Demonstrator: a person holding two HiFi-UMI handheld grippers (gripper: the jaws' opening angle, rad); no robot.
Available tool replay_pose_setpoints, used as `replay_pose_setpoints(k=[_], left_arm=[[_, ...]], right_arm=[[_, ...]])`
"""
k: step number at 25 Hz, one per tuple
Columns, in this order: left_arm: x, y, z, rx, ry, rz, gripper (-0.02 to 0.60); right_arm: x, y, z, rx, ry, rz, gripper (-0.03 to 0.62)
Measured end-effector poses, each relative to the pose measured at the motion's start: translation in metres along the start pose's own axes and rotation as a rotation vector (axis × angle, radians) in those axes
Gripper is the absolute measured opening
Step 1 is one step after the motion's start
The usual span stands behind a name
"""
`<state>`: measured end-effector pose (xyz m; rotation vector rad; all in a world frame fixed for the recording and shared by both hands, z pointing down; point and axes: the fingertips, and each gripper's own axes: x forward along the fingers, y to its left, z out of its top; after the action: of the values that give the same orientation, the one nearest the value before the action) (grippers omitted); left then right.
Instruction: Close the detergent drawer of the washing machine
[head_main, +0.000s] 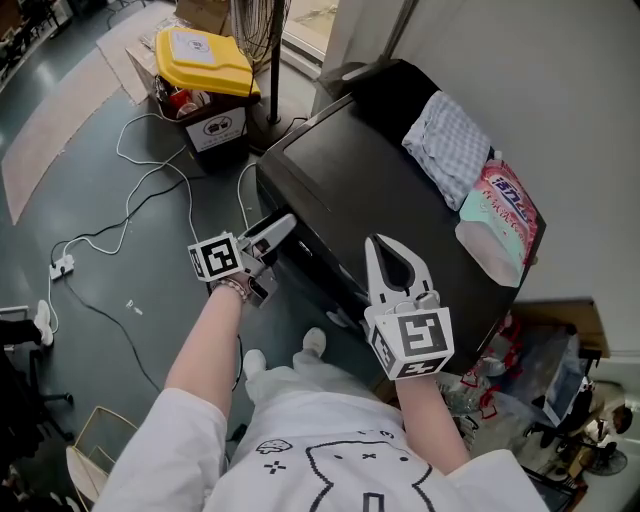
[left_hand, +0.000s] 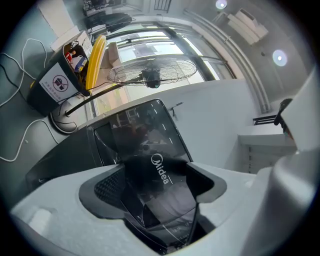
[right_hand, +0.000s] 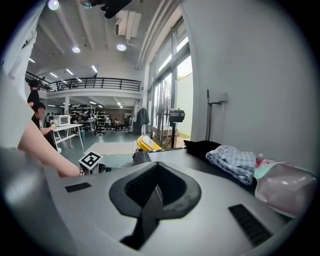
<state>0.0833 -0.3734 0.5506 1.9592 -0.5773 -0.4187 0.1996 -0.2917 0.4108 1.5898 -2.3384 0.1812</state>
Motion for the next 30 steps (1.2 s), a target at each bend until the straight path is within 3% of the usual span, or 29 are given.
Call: replay_pose_setpoints(k=[3, 6, 16, 25, 30], left_arm=[[0.0, -0.001, 0.001, 0.009, -0.009, 0.006, 0.365], [-0.002, -0.003, 0.003, 0.064, -0.01, 0.057, 0.364], [-0.017, -0.01, -0.003, 0.337, 0.07, 0.285, 0.362], [-0.029, -0.062, 0.003, 0.632, 0.069, 0.371, 0.362], [-0.041, -0.101, 0.015, 0.75, 0.006, 0.386, 0.36]], right_arm=[[0.0, -0.003, 0.002, 0.0, -0.004, -0.003, -0.002], [-0.002, -0.002, 0.005, -0.002, -0.014, 0.001, -0.002], [-0.019, -0.003, 0.022, -0.023, -0.066, 0.033, -0.002], [-0.037, -0.011, 0.031, -0.022, -0.108, 0.076, -0.002], [-0.045, -0.014, 0.04, -0.016, -0.138, 0.083, -0.002]])
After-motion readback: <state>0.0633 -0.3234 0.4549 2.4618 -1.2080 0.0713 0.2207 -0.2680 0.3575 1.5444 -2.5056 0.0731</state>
